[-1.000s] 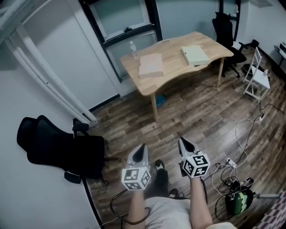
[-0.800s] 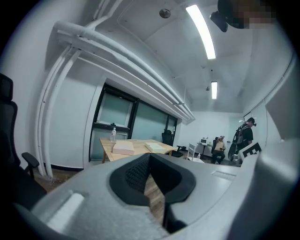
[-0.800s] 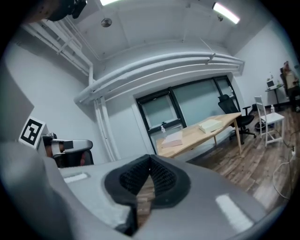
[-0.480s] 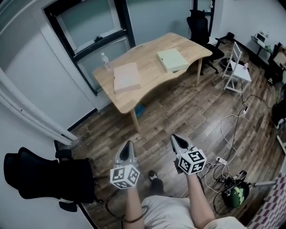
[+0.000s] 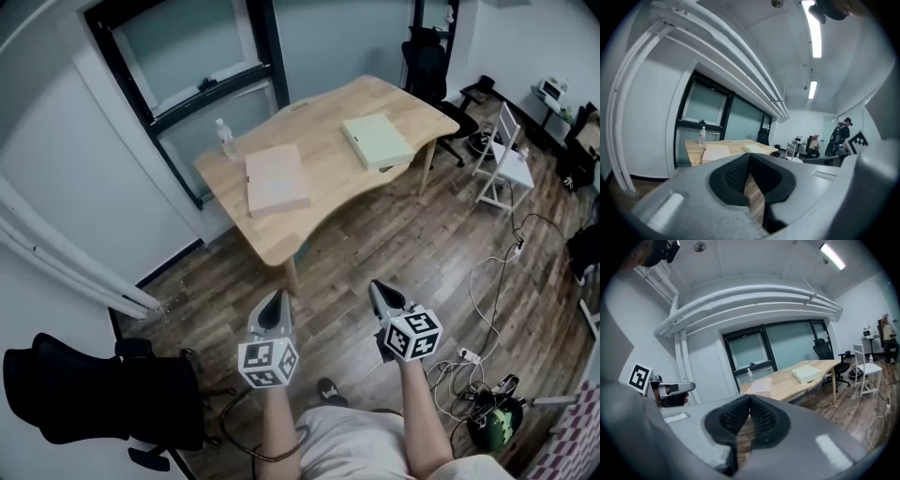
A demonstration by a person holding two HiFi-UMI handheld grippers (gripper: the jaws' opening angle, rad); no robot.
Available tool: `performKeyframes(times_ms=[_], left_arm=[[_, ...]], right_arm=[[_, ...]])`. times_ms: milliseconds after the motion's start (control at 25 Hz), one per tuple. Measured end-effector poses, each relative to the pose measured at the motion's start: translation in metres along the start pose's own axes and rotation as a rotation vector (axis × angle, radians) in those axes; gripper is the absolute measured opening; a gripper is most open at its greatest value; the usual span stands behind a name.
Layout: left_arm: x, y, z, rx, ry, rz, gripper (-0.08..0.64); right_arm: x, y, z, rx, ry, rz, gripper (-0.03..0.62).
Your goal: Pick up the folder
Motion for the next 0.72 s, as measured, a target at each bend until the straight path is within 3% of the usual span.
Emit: performKeyframes(times_ms=[80, 280, 480, 720], left_arm=[[0.009, 0.018, -0.011, 0.007, 0.01, -0.057, 0.006], [0.02, 0.058, -0.032, 0.013, -0.002, 0.008, 0.006], [0.018, 0.084, -0.048, 0.057, 0.017, 0.025, 0.006], [0.013, 0.116, -0.07, 0.108, 0.049, -0.012, 0.006]], right_arm=[[0.005, 0.003, -0.025, -0.001, 0.007, 0.006, 0.002], [0.008, 0.002, -0.068, -0.003, 0.017, -0.027, 0.002], [0.014, -0.006, -0.101, 0.001, 0.023, -0.039, 0.002], [0.019, -0.018, -0.158, 0.025, 0.031, -0.052, 0.001]])
Point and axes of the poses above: the fingertips, and each gripper's own axes: z backward along the fingers, y to its left, x out of its top, the point moved 9 cm from there along z, backward along the fingers, and after that the axes turned 4 degrees about z, right-handed, at the moved point
